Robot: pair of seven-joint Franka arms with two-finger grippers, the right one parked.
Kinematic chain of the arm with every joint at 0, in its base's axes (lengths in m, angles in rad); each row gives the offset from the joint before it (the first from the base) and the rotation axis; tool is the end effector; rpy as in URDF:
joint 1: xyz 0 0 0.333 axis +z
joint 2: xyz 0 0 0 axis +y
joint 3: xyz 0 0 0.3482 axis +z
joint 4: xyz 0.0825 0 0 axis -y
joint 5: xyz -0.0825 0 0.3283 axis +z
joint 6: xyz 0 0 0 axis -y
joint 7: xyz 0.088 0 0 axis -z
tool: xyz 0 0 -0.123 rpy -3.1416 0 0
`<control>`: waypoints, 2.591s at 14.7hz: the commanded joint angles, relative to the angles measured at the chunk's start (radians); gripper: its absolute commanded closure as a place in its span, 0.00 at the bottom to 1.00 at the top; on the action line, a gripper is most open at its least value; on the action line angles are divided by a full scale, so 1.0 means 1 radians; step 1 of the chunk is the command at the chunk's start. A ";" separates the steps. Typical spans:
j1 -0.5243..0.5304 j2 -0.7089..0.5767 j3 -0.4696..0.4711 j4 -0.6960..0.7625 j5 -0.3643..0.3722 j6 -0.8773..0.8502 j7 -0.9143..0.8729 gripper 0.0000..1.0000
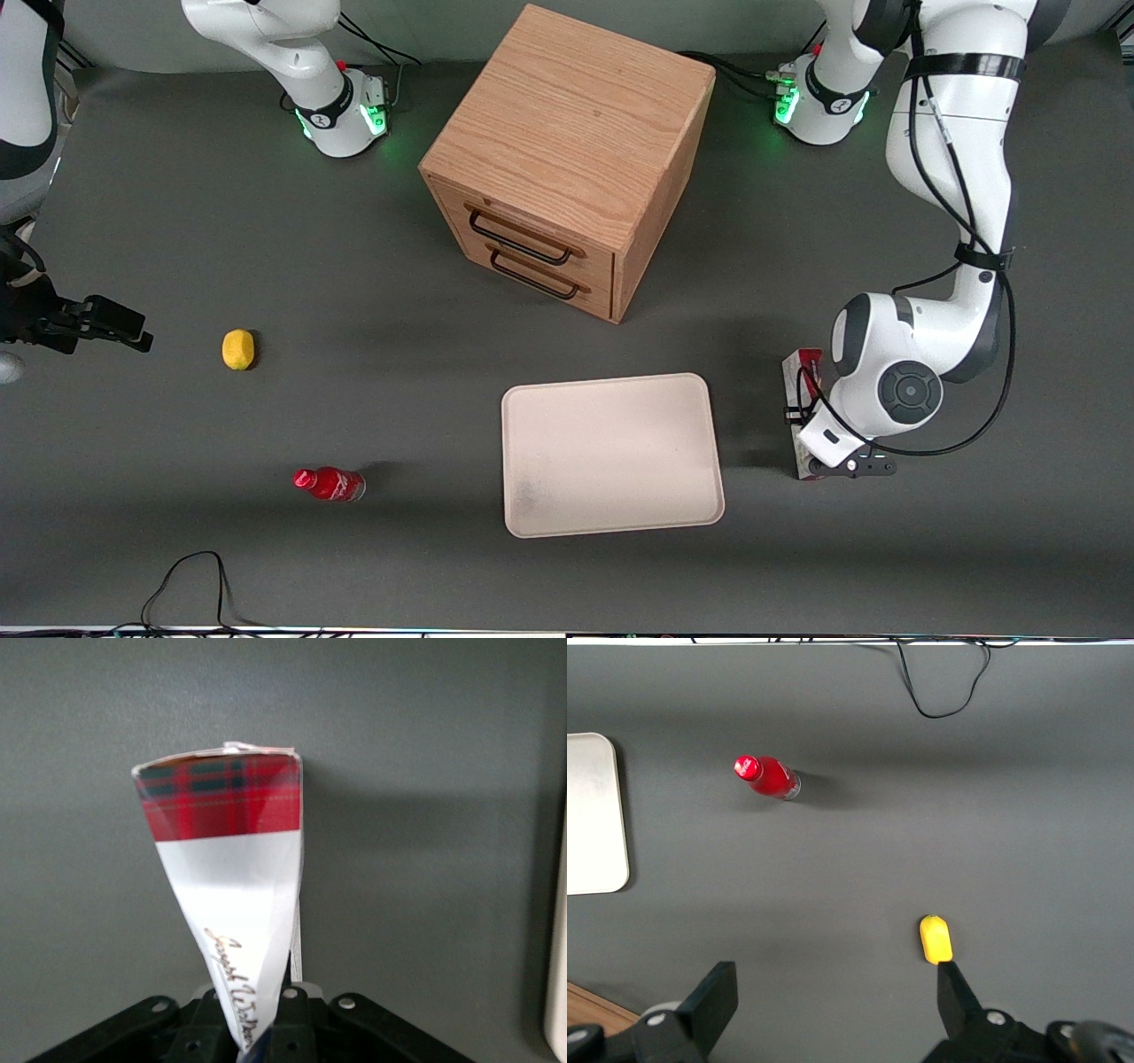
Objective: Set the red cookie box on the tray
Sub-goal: 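Close the left gripper on the cookie box's upper end, then lift the cookie box and carry it over the cream tray, then lower the upright cookie box onto the tray's corner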
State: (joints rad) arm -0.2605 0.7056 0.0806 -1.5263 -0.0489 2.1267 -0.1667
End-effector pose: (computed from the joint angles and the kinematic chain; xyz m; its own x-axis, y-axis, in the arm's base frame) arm 0.6598 -0.1331 0.2776 0.9951 -0.0002 -0.0987 -0.0032 -0.9995 -0.0304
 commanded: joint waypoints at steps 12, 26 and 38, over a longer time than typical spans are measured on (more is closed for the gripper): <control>-0.067 -0.002 -0.140 0.581 0.012 -0.458 -0.278 1.00; -0.174 0.284 -0.131 0.525 0.100 -0.125 -0.390 1.00; -0.120 0.110 -0.113 0.454 0.090 -0.180 -0.354 0.00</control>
State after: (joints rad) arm -0.4067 0.9456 -0.0353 -1.0091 0.0315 2.0224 -0.5323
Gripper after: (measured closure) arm 0.220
